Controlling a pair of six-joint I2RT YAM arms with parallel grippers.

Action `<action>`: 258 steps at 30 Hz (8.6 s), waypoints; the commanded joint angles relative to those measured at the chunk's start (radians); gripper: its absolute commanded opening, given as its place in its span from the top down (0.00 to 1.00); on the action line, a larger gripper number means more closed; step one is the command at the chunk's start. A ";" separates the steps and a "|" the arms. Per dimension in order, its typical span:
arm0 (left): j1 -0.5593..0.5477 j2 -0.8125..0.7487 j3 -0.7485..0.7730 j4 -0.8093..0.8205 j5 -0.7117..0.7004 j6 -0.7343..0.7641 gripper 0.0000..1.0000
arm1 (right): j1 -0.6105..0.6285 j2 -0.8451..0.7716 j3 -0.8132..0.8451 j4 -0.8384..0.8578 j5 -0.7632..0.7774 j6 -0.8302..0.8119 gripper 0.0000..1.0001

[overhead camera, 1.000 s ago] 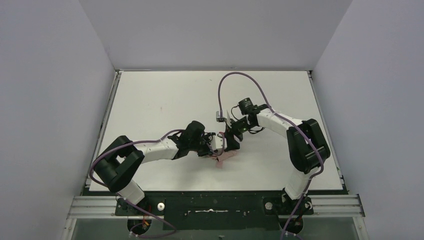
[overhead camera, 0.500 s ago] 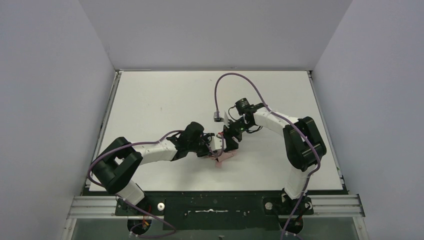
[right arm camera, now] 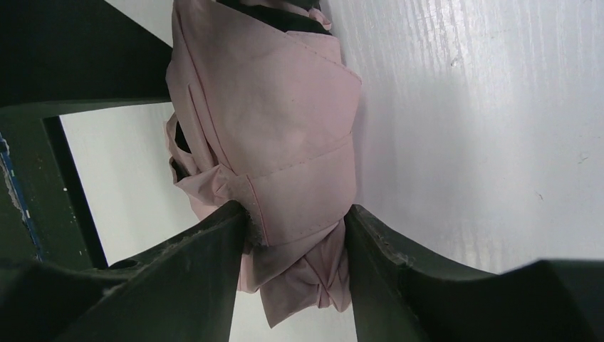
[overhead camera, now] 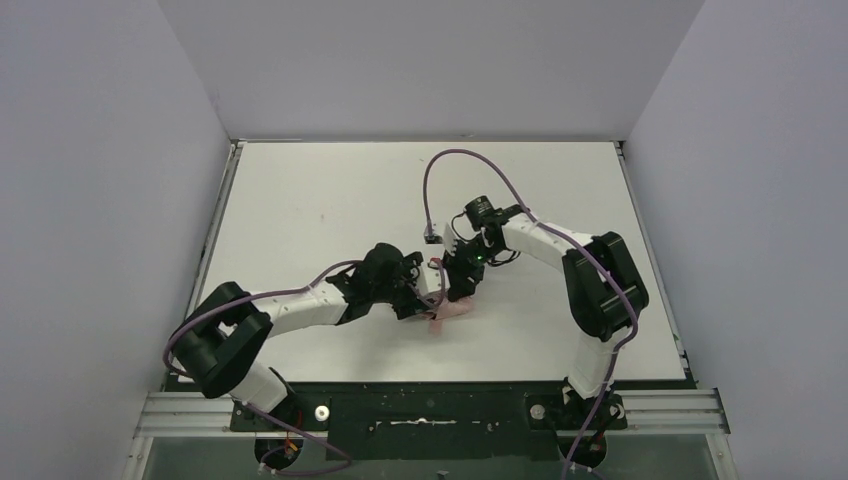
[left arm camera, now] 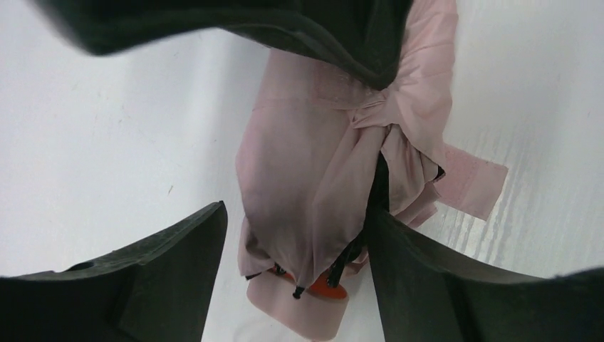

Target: Put away the umbrella

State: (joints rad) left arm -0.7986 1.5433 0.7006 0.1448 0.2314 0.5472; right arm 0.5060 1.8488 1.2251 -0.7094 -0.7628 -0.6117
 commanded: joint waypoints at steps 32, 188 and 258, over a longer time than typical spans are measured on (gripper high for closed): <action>0.393 -0.041 0.091 0.086 0.615 -0.455 0.11 | 0.184 -0.308 -0.356 0.416 0.419 -0.157 0.72; 0.084 0.205 -0.191 0.394 0.006 -1.276 1.00 | 0.407 -0.296 -0.407 0.512 0.983 1.027 0.62; 0.127 0.054 -0.176 0.145 -0.167 -1.211 1.00 | 0.175 -0.366 -0.487 0.201 0.857 1.113 1.00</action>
State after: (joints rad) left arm -0.7158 1.6226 0.5465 0.4797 0.2077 -0.7437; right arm 0.7441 1.5425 0.7704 -0.2558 -0.0708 0.5011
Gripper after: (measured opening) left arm 0.388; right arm 0.034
